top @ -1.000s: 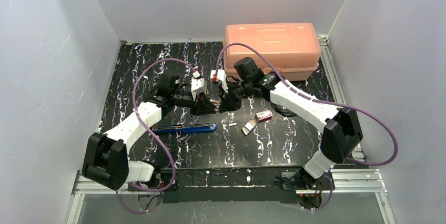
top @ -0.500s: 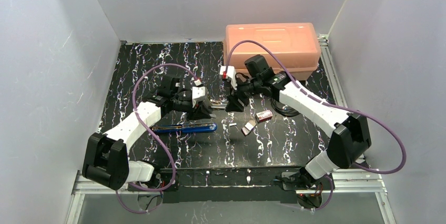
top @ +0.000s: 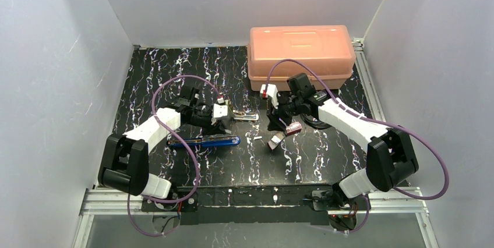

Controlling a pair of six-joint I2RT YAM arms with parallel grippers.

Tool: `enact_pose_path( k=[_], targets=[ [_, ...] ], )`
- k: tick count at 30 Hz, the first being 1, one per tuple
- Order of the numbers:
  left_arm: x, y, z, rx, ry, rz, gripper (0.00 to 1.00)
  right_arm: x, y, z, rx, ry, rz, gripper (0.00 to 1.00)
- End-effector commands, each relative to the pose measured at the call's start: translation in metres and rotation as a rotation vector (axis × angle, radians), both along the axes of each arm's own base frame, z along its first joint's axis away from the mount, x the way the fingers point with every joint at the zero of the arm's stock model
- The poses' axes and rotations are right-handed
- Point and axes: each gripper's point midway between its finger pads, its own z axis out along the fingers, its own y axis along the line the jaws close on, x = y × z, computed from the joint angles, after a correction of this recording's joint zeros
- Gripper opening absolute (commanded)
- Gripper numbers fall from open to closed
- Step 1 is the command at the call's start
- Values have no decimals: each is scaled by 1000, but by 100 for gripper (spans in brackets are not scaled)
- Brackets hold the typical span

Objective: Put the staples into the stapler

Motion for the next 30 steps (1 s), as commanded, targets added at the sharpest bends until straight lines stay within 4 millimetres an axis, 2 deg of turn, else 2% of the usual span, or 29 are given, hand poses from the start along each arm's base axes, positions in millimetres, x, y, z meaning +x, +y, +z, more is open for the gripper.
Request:
enact_pose_path(
  k=[1, 5, 14, 20, 30],
  targets=[
    [-3, 0, 3, -2, -34, -61, 0, 5, -2, 8, 38, -81, 16, 60],
    [-6, 0, -1, 2, -36, -79, 0, 6, -6, 1, 38, -82, 4, 60],
    [-8, -1, -12, 31, -31, -94, 0, 14, -16, 0, 33, -98, -28, 59],
    [-2, -1, -16, 51, -28, -68, 0, 16, -17, -1, 34, -92, -34, 59],
    [-6, -1, -22, 80, -8, -68, 0, 16, -19, -6, 25, -81, -40, 59]
  ],
)
